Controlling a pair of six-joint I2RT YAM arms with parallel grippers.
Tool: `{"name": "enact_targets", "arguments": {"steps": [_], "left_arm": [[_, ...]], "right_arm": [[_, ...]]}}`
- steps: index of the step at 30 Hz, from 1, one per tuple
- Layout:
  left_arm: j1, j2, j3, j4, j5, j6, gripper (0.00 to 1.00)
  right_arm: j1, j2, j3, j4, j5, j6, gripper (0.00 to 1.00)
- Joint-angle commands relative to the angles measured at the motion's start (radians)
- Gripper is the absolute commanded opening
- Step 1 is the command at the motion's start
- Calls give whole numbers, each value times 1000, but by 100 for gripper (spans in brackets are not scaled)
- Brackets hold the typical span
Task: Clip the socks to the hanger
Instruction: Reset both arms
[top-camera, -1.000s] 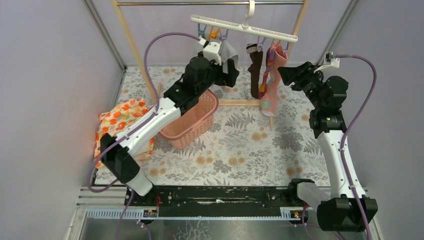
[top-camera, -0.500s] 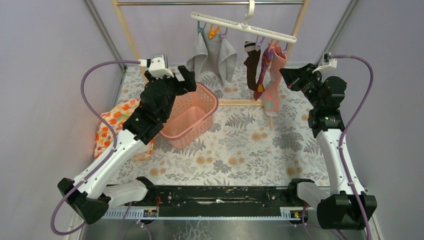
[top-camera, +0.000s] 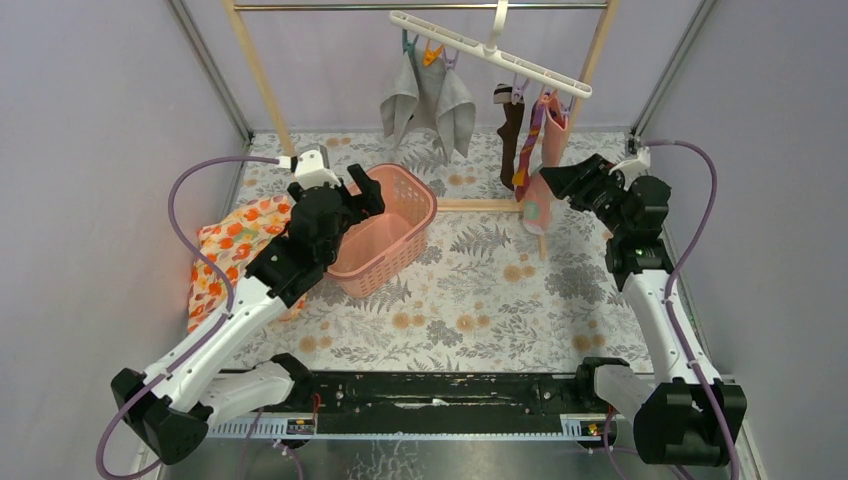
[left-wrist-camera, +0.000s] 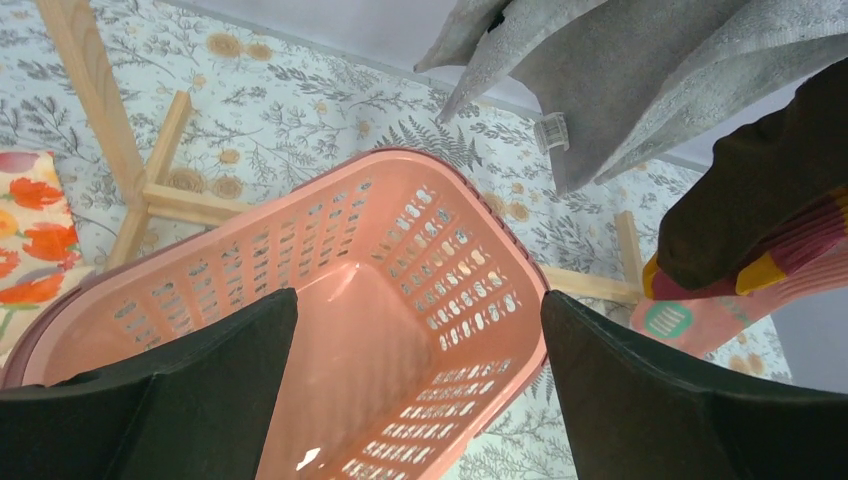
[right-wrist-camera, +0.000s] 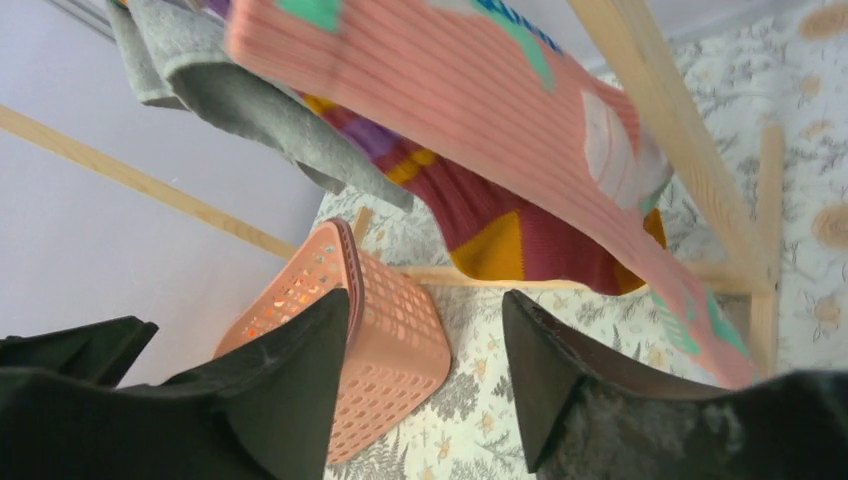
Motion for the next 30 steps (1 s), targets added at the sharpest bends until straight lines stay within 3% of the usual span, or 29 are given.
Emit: {"name": "enact_targets", "arguments": {"steps": [1, 7, 14, 30], "left_arm": [[3, -70, -31, -56, 16, -68, 99], [3, -105, -75, -151, 57, -129, 99], [2, -193, -233, -111, 111, -206, 99], [2, -186, -222, -118, 82, -148, 99]], "right_arm": [[-2, -74, -67, 31, -16, -3, 68], [-2, -168, -220, 42, -7, 8, 72], [-2, -237, -295, 0, -9, -21, 71], [-1, -121, -357, 124, -43, -50, 70]]}}
